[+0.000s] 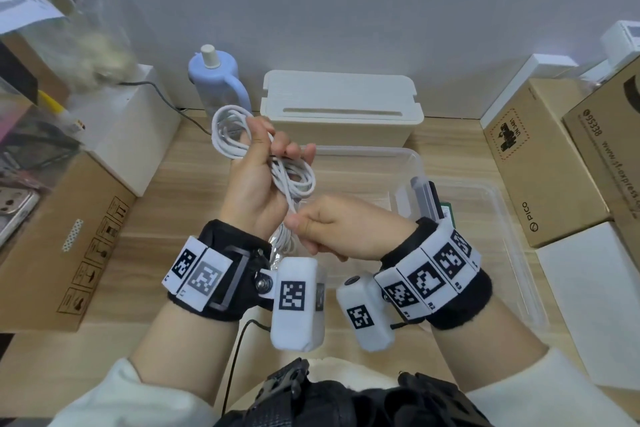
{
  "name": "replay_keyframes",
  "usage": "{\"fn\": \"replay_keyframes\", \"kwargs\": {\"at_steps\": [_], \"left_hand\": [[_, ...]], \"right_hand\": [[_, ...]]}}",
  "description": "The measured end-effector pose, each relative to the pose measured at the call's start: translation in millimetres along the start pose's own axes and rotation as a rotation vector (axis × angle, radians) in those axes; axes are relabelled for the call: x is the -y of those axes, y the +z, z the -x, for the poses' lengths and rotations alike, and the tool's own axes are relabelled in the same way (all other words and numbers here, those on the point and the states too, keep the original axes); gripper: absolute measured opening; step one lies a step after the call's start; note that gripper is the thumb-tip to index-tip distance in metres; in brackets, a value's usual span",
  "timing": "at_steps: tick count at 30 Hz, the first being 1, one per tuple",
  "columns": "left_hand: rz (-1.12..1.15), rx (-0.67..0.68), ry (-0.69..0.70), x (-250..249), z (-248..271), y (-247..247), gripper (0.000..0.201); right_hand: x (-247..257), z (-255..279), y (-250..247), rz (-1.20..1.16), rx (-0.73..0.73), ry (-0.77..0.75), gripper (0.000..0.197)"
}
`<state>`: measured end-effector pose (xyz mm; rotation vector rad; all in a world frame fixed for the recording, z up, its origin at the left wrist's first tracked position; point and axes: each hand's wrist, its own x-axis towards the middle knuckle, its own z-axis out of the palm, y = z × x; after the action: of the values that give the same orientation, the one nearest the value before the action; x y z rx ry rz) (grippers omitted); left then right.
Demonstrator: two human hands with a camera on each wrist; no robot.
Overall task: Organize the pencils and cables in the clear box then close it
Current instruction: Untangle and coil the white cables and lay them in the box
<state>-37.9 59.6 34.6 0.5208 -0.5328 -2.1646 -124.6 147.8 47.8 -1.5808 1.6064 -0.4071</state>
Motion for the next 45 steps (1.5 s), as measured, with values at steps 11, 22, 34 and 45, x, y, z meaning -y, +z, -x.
{"fn": "replay_keyframes", "kwargs": {"at_steps": [11,22,34,45], "left_hand": [[-0.639,0.15,-0.297,-5,7,-14,0.019],[-0.98,0.253,-0.379,11,14,-14,0.012],[-0.754,0.314,-0.329,7,11,-16,0.028],[-0.738,-0.016,-0.118,13,4,-24,0.038]], "right_hand": [[-31,11,-43,0.032,-0.352,0.081,0.025],[-16,3,-43,0.162,-0.466,-0.182,0.003],[-46,-7,-31,-0.245,-0.692,0.045,0.016],[-21,-11,-2,-0.118,-0.259,0.071,0.032]]}}
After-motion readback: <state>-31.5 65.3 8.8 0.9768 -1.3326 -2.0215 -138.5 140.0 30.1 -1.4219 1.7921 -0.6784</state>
